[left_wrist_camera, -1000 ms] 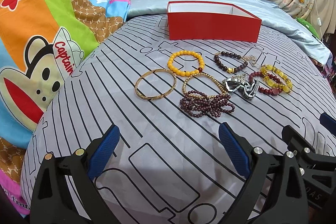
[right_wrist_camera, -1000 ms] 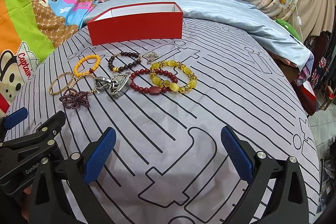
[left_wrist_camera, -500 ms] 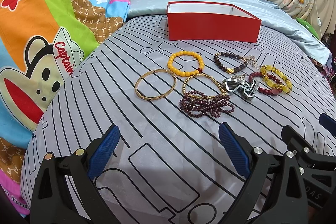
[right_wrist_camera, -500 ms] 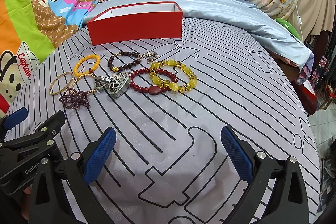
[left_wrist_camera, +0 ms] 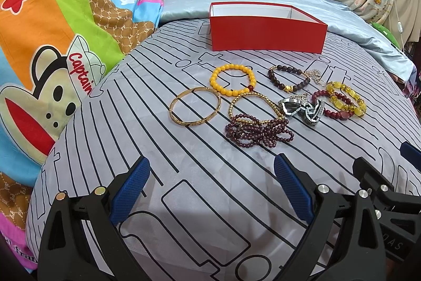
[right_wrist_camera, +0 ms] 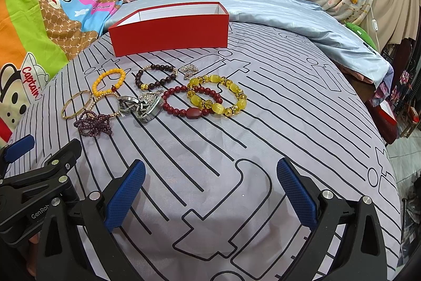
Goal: Organize jewelry
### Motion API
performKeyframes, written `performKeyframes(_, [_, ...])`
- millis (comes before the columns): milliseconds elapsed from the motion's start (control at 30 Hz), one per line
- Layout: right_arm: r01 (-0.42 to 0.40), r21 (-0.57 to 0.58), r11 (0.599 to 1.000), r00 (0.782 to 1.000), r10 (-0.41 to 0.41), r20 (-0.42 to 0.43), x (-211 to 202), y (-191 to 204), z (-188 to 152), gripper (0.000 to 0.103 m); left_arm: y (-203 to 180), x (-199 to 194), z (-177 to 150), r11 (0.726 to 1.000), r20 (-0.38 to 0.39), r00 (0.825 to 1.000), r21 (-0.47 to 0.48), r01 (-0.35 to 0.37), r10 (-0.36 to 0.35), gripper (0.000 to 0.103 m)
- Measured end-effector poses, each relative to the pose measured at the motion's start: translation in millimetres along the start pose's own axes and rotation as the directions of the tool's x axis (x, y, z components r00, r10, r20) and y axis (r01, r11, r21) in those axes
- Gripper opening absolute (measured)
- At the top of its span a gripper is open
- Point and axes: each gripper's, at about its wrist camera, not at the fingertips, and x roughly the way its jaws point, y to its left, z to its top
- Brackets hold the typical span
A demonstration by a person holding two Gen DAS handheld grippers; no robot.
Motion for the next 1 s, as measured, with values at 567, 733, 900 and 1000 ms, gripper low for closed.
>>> performKeyframes(567, [0.0, 0.0, 1.0, 1.0, 0.0, -0.001, 0, 0, 0, 0.096, 0, 0, 0, 1.0, 0.0, 1.0, 0.0, 0.001, -0.001, 0.091])
performKeyframes(733, [0.0, 0.0, 1.0, 1.0, 0.0, -0.001, 0, -1, 1, 0.096, 0, 0, 0, 1.0, -0.001, 1.0, -0.002, 0.003, -0.003, 0.091])
performKeyframes(900, [-0.011, 0.018, 1.0, 1.0, 0.012, -0.02, 2, -3, -1, 0.096, 11, -1, -1, 0.998, 0.002, 1.0, -0.057, 0.029, -0.029, 0.091])
performKeyframes(1000, [-0.023, 0.032, 0.999, 0.999, 0.024, -0.025, 1, -8, -3, 0.096, 25, 1, 1, 0.996, -0.008, 1.0, -0.082, 0.021, -0.022, 0.091])
